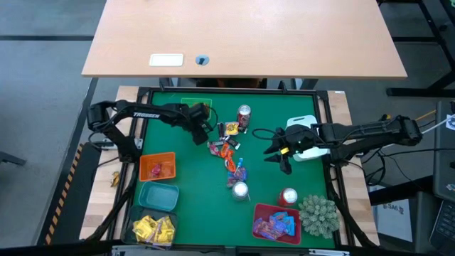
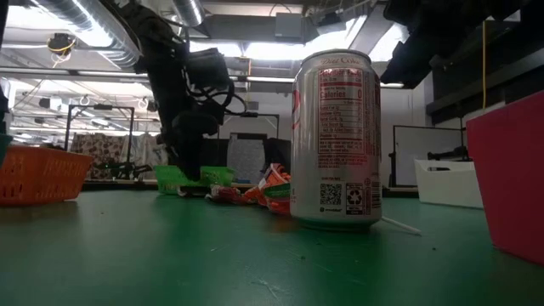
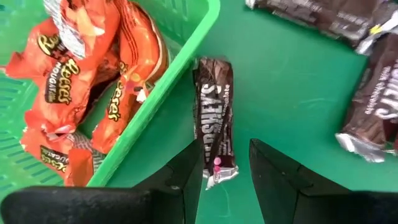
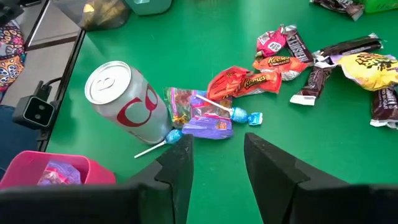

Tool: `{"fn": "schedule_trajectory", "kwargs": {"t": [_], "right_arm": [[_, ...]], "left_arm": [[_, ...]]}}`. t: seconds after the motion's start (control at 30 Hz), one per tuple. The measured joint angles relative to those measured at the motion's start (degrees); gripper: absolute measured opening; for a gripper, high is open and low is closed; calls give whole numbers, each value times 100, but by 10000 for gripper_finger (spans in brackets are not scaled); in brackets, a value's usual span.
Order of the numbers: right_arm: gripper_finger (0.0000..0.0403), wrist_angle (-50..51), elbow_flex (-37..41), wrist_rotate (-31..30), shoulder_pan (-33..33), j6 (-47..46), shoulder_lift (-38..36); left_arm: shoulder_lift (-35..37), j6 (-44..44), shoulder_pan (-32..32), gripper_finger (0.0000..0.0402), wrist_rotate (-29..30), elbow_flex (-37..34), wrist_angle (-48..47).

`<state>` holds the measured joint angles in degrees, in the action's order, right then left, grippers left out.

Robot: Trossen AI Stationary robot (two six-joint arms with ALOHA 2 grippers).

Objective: Sort candy
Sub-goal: Put the brown chocolate into the blue bin

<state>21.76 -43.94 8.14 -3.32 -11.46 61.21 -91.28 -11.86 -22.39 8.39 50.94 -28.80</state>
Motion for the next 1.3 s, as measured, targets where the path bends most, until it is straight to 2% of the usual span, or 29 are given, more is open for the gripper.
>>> {"fn": "schedule_trajectory", "kwargs": {"t": [0.4, 0.6, 0.73, 1.03, 1.13, 1.3], "right_arm": [[142, -12, -2, 0, -3, -1, 2], [142, -14, -2, 0, -3, -1, 2], [142, -13, -2, 0, -3, 0, 2], [142, -12, -2, 0, -3, 0, 2], [142, -10, -2, -19, -3, 1, 2], [142, -12, -2, -345, -3, 4, 4]], "left_arm": [[-671, 40, -102, 119, 60, 3, 395], [-748, 35, -133, 118, 38, 11, 398], [-754, 26, -122, 95, -14, 11, 398], [-723, 26, -107, 12, -52, 82, 295], [-748, 34, -107, 8, -160, 256, 103], [-754, 40, -45, 13, -780, 712, -372]]}}
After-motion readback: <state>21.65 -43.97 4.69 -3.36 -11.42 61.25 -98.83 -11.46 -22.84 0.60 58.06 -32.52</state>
